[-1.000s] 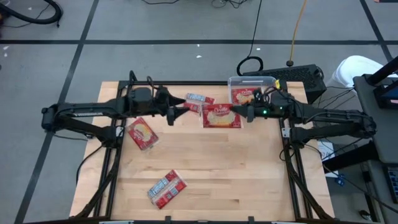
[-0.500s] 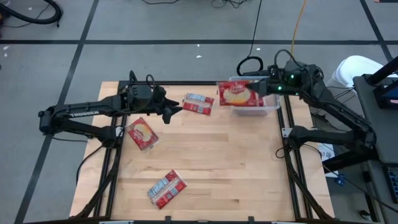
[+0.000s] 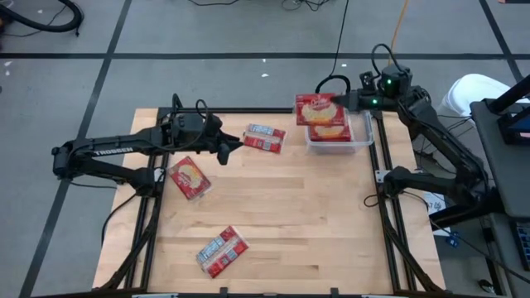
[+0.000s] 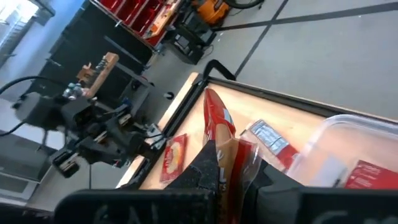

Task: Sort popcorn bags into baskets
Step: Put the popcorn bag into the transparent container

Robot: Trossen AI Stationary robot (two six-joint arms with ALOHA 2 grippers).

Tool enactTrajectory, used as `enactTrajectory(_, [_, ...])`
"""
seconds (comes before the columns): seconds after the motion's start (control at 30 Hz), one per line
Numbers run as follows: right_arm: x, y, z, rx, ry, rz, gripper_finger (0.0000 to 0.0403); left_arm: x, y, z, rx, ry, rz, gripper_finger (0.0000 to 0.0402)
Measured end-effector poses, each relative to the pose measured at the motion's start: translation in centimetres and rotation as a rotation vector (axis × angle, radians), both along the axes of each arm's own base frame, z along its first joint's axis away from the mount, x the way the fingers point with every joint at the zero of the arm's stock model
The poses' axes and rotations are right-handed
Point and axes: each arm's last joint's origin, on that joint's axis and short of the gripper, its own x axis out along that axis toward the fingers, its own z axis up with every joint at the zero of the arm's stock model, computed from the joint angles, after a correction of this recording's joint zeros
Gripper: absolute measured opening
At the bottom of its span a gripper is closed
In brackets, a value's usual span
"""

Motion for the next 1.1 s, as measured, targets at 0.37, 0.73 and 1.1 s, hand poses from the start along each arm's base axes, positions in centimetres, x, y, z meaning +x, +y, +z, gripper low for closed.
enactTrajectory(0.37, [-2.7, -1.8, -2.1, 0.115, 0.131, -0.107, 0.0008, -0.1, 0.0, -0.2, -0.035, 0.019, 0.014, 0.0127])
enactTrajectory(0.73, [-3.2, -3.8, -4.4, 0.136, 0.302, -0.156, 0.0008, -0.3, -0.1, -0.6, -0.049, 0.057, 0.016, 0.0127])
enactTrajectory(1.1, [-2.1, -6.5, -7.4, 0.198, 0.383, -0.107, 0.0014, -0.3, -0.1, -0.6, -0.069, 0.053, 0.028, 0.0127])
